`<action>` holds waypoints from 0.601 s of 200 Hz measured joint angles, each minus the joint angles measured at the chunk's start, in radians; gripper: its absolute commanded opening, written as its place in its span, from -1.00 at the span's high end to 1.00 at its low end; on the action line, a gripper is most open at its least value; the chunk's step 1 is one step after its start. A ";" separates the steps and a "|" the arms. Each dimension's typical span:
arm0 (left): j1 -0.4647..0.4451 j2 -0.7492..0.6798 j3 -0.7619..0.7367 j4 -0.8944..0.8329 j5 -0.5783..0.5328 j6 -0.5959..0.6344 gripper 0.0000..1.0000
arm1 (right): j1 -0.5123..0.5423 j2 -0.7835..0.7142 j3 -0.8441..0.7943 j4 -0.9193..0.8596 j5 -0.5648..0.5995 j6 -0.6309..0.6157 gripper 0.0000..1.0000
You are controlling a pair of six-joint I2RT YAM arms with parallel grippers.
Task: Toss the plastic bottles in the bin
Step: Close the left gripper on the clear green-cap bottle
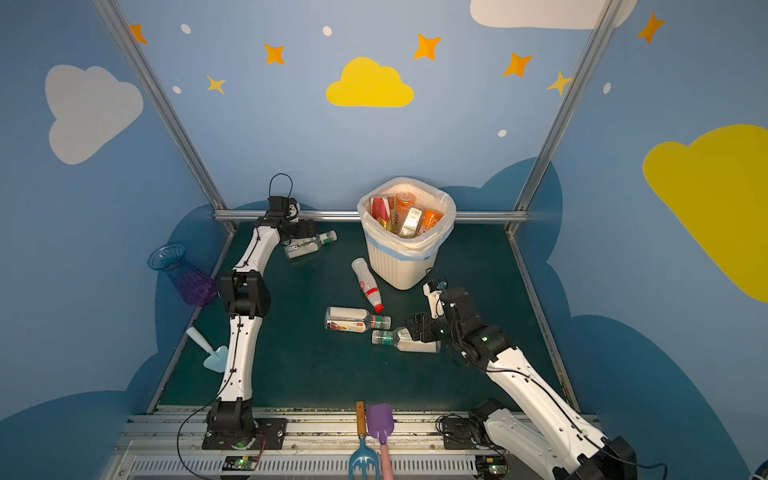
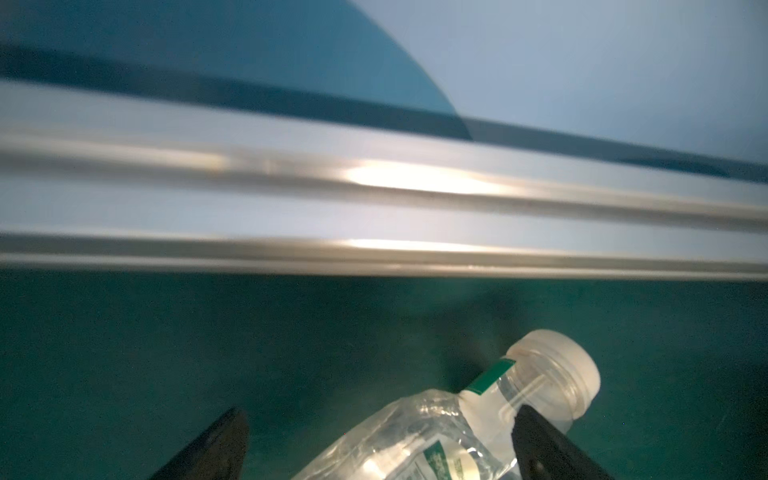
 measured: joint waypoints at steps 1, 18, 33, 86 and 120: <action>0.000 0.000 0.000 0.000 0.001 0.000 -0.99 | 0.000 0.001 0.000 0.000 0.000 0.000 -0.59; -0.010 0.000 -0.001 -0.022 0.015 0.012 -0.99 | 0.000 0.012 0.000 0.001 0.000 -0.003 -0.59; -0.022 0.000 -0.006 -0.043 0.024 0.031 -0.99 | 0.000 0.015 0.000 0.002 -0.001 -0.005 -0.59; -0.079 -0.106 -0.227 -0.063 0.079 0.063 -0.99 | 0.000 -0.054 0.001 -0.007 -0.010 -0.002 -0.59; -0.117 -0.211 -0.377 -0.068 0.084 0.063 -0.99 | 0.000 -0.202 0.001 -0.035 -0.003 0.003 -0.59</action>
